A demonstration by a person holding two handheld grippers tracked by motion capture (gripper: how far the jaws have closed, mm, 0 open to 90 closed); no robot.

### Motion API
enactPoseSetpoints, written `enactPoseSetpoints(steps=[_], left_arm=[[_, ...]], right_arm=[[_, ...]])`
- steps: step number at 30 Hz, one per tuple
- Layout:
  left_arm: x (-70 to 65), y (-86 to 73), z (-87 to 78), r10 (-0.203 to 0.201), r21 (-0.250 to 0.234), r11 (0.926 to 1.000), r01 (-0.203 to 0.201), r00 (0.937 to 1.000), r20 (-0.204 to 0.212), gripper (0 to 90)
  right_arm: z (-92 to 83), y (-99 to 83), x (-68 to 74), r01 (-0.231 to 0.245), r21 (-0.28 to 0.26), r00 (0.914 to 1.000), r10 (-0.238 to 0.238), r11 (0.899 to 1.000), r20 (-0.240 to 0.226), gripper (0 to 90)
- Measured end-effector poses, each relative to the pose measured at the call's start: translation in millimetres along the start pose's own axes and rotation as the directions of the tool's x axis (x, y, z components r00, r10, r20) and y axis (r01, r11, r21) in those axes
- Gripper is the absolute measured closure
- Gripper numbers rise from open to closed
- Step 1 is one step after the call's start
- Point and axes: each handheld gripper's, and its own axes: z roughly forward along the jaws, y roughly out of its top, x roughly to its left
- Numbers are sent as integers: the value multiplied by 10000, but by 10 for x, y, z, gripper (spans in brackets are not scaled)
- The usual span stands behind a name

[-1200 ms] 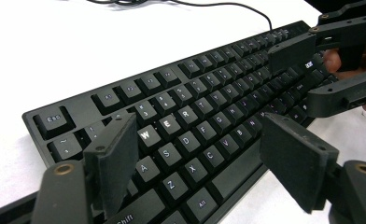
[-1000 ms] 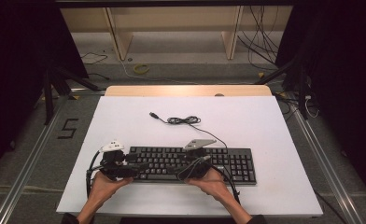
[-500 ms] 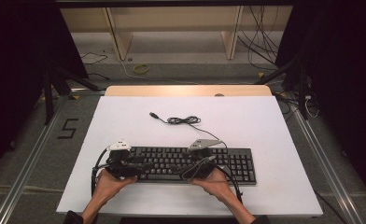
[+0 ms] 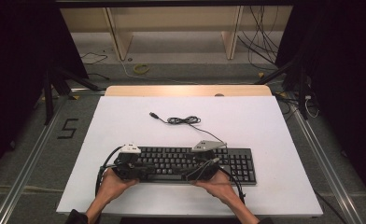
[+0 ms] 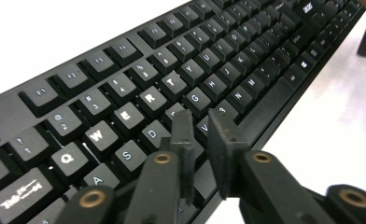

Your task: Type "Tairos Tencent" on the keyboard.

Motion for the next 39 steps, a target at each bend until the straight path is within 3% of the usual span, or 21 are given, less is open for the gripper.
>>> enactPoseSetpoints(steps=[6, 18, 28, 39], left_arm=[[-26, 5, 42, 219, 264, 9994, -220, 9998, 17, 889], [3, 4, 109, 246, 583, 9980, -233, 9995, -218, 892], [-1, -1, 120, 293, 534, 9982, -283, 9994, -184, 892], [15, 41, -4, -73, -336, 9994, 74, 10000, 23, 781]], right_arm=[[-29, -24, -2, 4, 26, 10000, -4, 10000, -27, 272], [-59, -42, 0, 2, -7, 10000, -2, 10000, -46, 274], [-66, -44, 1, 21, 13, 10000, -20, 10000, -36, 275], [-73, -44, -4, -6, -2, 10000, 6, 10000, -14, 275]])
